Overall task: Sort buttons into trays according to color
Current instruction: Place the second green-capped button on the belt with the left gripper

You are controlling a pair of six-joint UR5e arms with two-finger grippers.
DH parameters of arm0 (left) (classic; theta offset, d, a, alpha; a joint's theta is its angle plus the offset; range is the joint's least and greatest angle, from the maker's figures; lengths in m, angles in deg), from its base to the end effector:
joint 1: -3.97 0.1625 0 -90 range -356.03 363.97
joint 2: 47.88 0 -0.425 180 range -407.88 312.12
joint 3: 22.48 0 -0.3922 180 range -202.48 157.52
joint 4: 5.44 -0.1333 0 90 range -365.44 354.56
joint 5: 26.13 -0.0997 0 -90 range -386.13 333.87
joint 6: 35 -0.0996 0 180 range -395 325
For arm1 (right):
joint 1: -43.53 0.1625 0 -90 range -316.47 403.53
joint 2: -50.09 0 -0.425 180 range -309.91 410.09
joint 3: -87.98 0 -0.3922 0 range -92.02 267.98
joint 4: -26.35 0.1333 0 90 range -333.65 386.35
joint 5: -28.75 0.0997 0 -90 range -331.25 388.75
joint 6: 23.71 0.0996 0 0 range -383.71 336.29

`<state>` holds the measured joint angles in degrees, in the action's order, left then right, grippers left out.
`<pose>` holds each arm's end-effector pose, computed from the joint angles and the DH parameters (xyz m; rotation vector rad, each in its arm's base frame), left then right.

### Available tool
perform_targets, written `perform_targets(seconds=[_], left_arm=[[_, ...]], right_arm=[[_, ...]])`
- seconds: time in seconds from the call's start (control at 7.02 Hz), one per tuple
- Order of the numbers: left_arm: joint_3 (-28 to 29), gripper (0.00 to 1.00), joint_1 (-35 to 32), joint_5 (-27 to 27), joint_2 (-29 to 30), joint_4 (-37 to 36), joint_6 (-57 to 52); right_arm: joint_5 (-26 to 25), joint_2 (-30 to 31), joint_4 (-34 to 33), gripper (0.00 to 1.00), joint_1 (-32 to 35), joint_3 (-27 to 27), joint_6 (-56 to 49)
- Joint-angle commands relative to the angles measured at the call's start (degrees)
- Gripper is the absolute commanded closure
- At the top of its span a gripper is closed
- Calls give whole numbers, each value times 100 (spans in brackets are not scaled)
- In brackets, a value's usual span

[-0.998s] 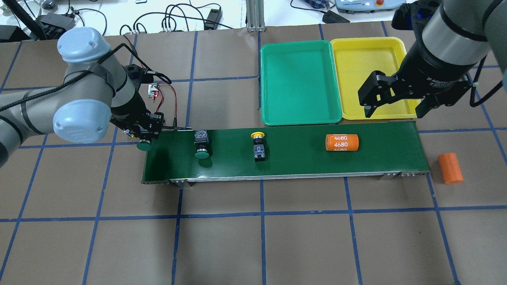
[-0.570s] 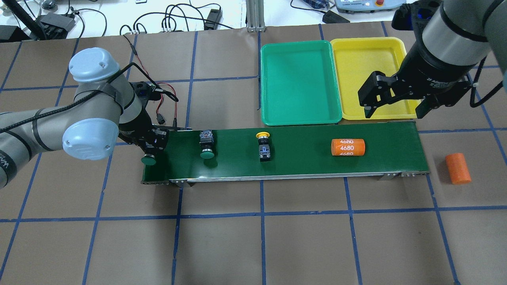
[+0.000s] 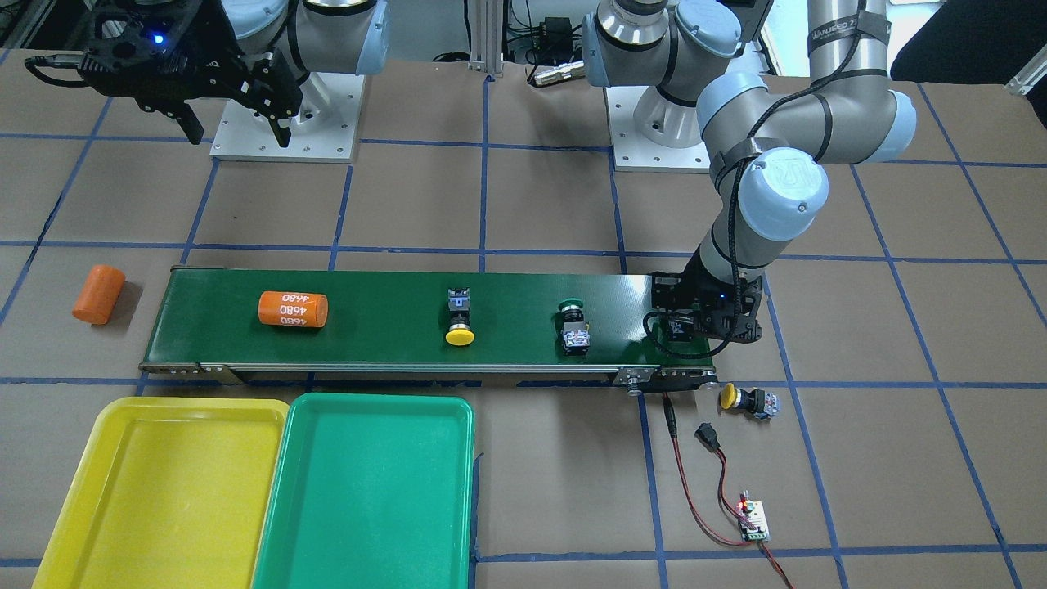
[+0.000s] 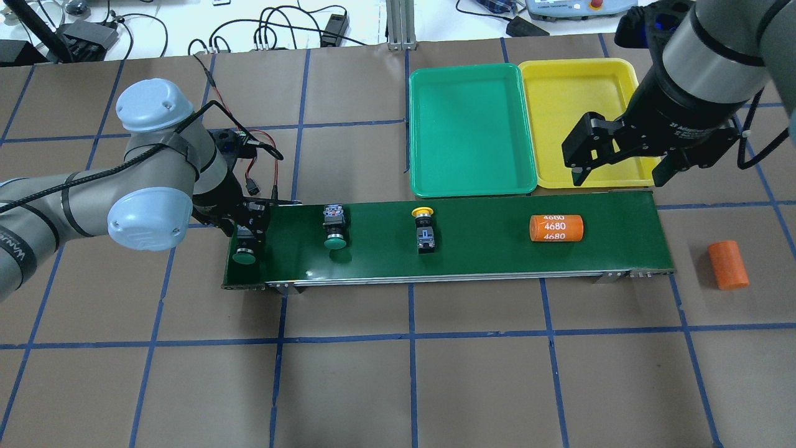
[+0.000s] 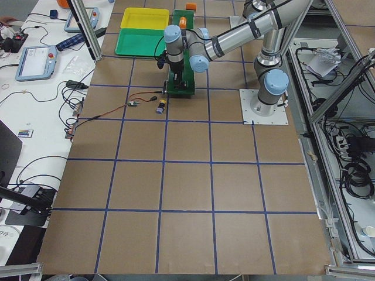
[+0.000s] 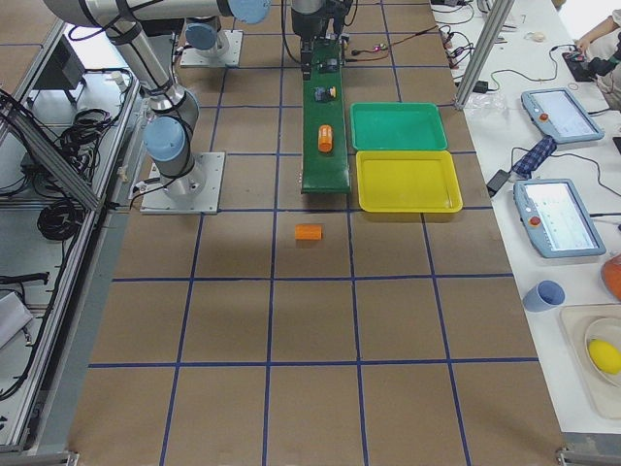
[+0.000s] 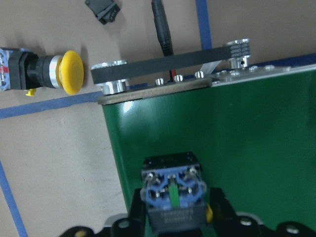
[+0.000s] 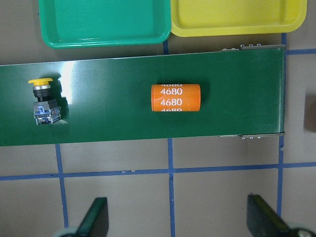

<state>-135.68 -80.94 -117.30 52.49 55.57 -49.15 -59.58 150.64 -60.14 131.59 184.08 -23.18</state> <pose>-0.0869 -0.5044 0.2565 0.2487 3.1223 0.1288 0.1221 -0.4189 0.5128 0.0667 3.1118 -0.0261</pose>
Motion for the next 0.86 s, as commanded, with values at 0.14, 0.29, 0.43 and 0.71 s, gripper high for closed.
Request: perform_targets(seconds=[0.14,0.29,0.43,0.71], left_arm=[[52,0,-17,388,-200,-98,78],[148,0,-17,416,-402,-37,79],[323,0,70,346,-465,-19,79],[841,0,831,424,-12,-27,262]], right_arm=[[0,0,0,0,0,-3,0],[0,0,-9,0,0,-3,0],[0,0,0,0,0,-3,0],[0,0,0,0,0,-3,0]])
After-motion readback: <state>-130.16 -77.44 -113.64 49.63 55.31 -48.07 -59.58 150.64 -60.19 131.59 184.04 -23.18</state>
